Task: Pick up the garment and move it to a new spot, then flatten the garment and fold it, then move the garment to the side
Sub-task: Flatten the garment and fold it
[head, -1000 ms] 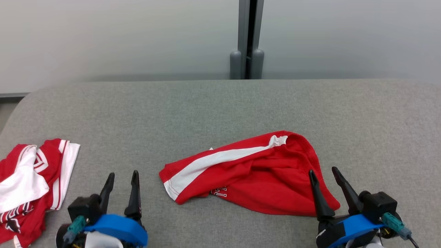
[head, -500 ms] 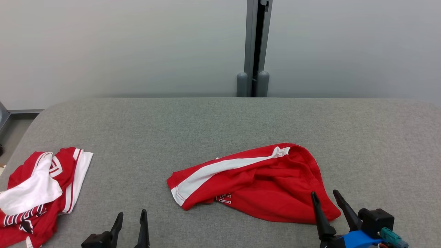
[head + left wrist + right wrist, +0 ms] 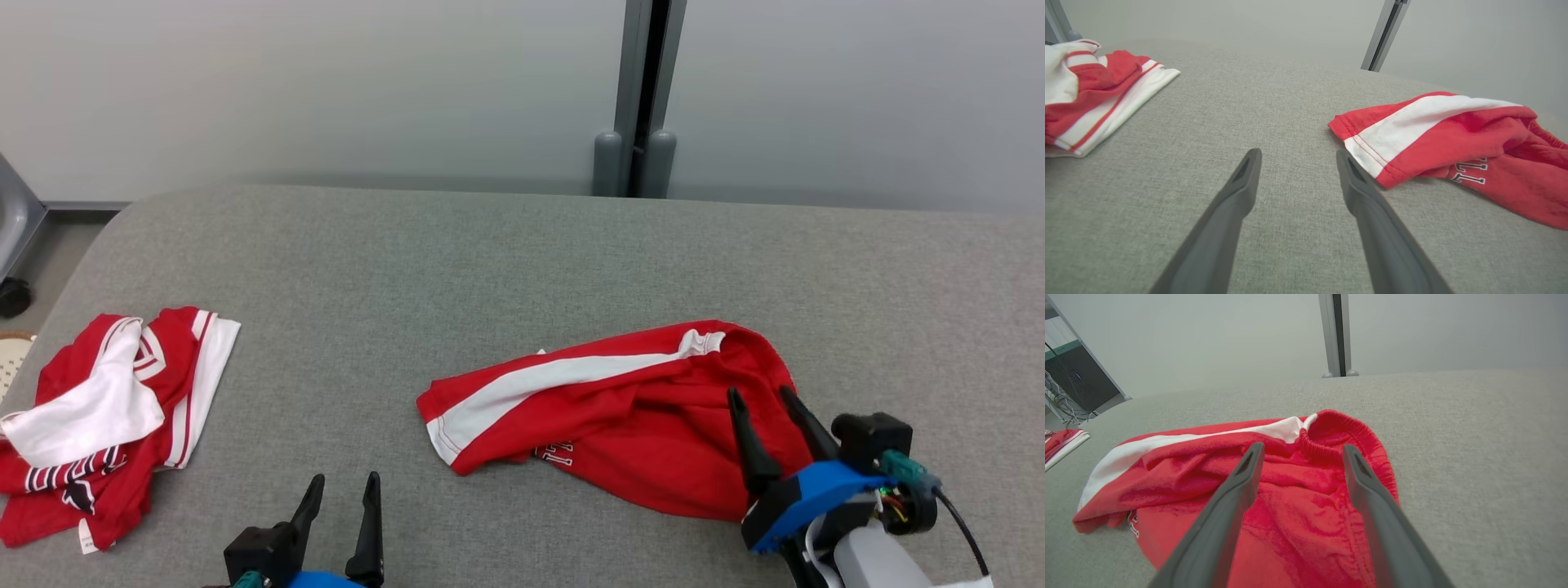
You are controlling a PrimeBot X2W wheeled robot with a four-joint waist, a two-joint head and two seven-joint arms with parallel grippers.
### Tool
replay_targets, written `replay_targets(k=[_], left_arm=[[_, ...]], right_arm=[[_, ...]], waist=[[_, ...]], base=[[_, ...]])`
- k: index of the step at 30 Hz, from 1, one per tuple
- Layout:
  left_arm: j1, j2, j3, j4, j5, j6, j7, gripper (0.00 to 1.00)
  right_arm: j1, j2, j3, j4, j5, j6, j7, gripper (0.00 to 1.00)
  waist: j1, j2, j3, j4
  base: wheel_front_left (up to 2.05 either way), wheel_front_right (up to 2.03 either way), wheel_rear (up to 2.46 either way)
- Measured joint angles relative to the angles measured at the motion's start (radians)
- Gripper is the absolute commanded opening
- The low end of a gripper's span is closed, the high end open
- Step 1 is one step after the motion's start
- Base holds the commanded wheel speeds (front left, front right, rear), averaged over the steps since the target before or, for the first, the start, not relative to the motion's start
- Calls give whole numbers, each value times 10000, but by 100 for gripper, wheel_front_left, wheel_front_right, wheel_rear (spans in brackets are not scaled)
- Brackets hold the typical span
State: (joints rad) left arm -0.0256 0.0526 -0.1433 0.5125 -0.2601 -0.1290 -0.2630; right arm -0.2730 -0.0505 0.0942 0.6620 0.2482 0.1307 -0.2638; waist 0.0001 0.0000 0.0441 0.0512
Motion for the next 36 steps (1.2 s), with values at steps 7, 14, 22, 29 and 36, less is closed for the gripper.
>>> replay_targets(k=[7, 14, 22, 29, 36], left_arm=[[-284, -4, -364, 42, -221, 0, 0, 100], [-485, -4, -571, 44, -357, -2, 0, 100], [-774, 10, -767, 44, -428, -2, 0, 100], [-861, 42, -917, 58, -495, -2, 0, 100], [-959, 65, -965, -25, -709, -2, 0, 100]], right_arm=[[-1857, 4, -259, 1772, 84, 0, 27, 100], [-2965, 8, -596, 3202, -35, 0, 27, 100], [-3617, 6, -752, 4075, -159, 0, 25, 87], [-3680, 6, -556, 4115, 194, 0, 25, 0], [-3698, 4, -746, 3818, 301, 0, 25, 0]], waist=[[1, 0, 606, 427], [1, 0, 1055, 710], [1, 0, 1317, 784], [0, 0, 1401, 762], [0, 0, 1356, 703]], base=[[0, 0, 0], [0, 0, 0], [0, 0, 0], [0, 0, 0], [0, 0, 0]])
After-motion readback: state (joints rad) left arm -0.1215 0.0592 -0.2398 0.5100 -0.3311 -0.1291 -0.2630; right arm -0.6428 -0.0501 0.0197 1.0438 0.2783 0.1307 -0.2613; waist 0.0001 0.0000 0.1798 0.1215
